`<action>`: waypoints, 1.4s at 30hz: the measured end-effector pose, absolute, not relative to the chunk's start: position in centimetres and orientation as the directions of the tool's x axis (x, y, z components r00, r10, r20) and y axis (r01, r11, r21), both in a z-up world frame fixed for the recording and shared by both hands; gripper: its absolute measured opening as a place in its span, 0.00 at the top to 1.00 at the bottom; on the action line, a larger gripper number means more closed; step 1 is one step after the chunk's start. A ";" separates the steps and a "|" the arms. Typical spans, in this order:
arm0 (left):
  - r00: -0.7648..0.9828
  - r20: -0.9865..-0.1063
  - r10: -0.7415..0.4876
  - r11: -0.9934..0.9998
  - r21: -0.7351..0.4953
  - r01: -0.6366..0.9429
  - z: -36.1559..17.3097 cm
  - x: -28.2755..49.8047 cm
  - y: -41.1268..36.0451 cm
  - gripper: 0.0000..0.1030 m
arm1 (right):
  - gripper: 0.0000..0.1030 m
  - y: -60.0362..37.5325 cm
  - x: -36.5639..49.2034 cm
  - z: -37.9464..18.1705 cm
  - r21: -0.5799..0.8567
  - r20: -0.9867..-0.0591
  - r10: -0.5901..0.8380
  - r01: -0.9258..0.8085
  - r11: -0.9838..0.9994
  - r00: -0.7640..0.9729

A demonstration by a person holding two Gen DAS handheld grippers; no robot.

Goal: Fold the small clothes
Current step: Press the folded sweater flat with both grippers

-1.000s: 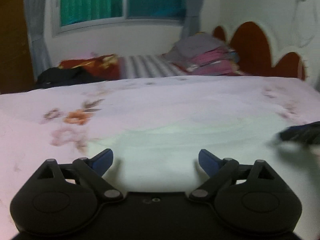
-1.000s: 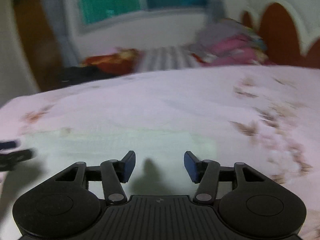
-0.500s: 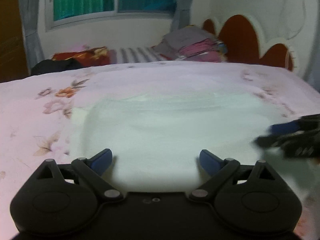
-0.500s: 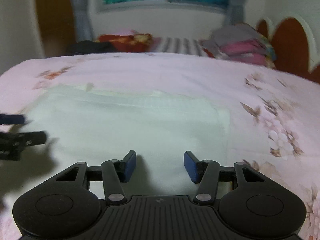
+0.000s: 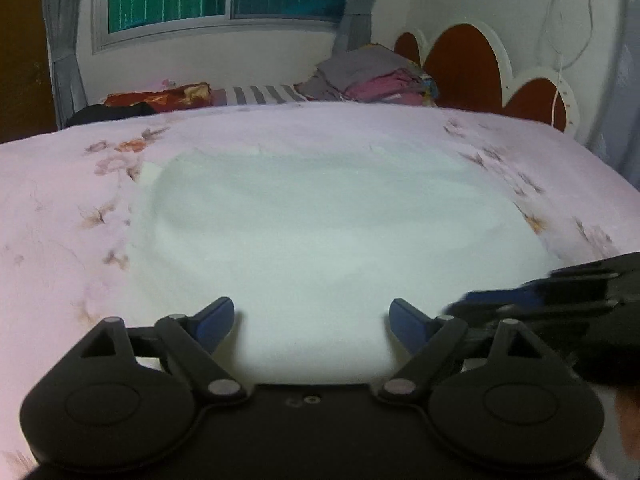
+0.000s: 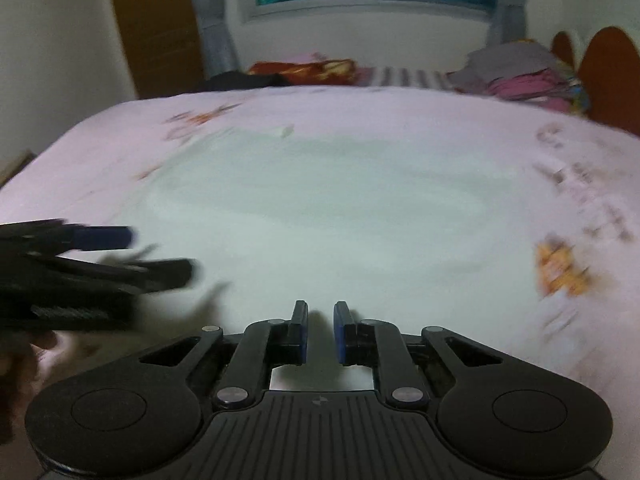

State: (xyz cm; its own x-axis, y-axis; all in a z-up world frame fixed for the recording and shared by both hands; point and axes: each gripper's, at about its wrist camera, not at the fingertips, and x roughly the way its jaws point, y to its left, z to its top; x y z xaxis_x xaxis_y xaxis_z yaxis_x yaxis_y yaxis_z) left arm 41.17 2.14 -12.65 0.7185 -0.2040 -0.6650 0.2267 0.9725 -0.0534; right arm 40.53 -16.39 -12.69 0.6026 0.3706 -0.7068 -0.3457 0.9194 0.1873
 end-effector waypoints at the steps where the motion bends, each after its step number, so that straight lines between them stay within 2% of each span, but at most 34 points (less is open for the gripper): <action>1: 0.709 -0.679 -0.189 0.976 -0.052 0.211 -13.1 41.1 2.0 0.28 | 0.86 -16.0 40.1 -12.8 0.194 -0.708 0.379 -0.351 0.916 0.596; 2: 0.696 -0.695 -0.180 0.979 -0.056 0.198 -13.7 41.3 2.3 0.28 | 0.90 -15.3 39.9 -13.0 0.189 -0.713 0.375 -0.353 0.916 0.593; 8: 0.708 -0.692 -0.145 0.985 -0.030 0.172 -14.0 39.8 4.1 0.26 | 0.90 -15.7 39.4 -13.3 0.155 -0.724 0.350 -0.354 0.922 0.594; 16: 0.713 -0.696 -0.084 0.996 -0.032 0.085 -13.9 38.7 7.8 0.26 | 0.90 -24.3 37.4 -13.1 0.114 -0.750 0.182 -0.146 0.983 0.636; 24: 0.707 -0.704 -0.074 0.997 -0.035 0.070 -13.8 39.0 7.5 0.24 | 0.90 -25.8 37.5 -11.7 0.145 -0.729 0.185 -0.115 0.983 0.659; 30: 0.703 -0.708 -0.069 0.997 -0.029 0.069 -13.8 39.1 7.6 0.24 | 0.90 -25.6 38.0 -12.9 0.132 -0.758 0.178 -0.121 0.984 0.628; 34: 0.702 -0.709 -0.069 0.997 -0.039 0.059 -14.2 39.1 7.6 0.24 | 0.90 -25.9 37.6 -11.5 0.149 -0.714 0.185 -0.112 0.982 0.675; 38: 0.701 -0.710 -0.062 0.998 -0.035 0.052 -14.5 39.2 7.5 0.22 | 0.90 -26.0 38.1 -12.9 0.125 -0.759 0.165 -0.108 0.986 0.630; 42: 0.700 -0.712 -0.054 0.998 -0.020 0.057 -14.7 39.1 7.3 0.21 | 0.90 -26.1 37.6 -13.5 0.119 -0.745 0.170 -0.122 0.985 0.645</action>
State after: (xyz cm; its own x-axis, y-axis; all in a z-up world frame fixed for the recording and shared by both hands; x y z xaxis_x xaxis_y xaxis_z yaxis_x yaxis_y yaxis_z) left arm 39.15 7.34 -14.68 0.7003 -0.0545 -0.7118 0.0574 0.9982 -0.0200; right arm 37.63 -26.09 -13.48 0.6452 0.1701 -0.7448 -0.1225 0.9853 0.1189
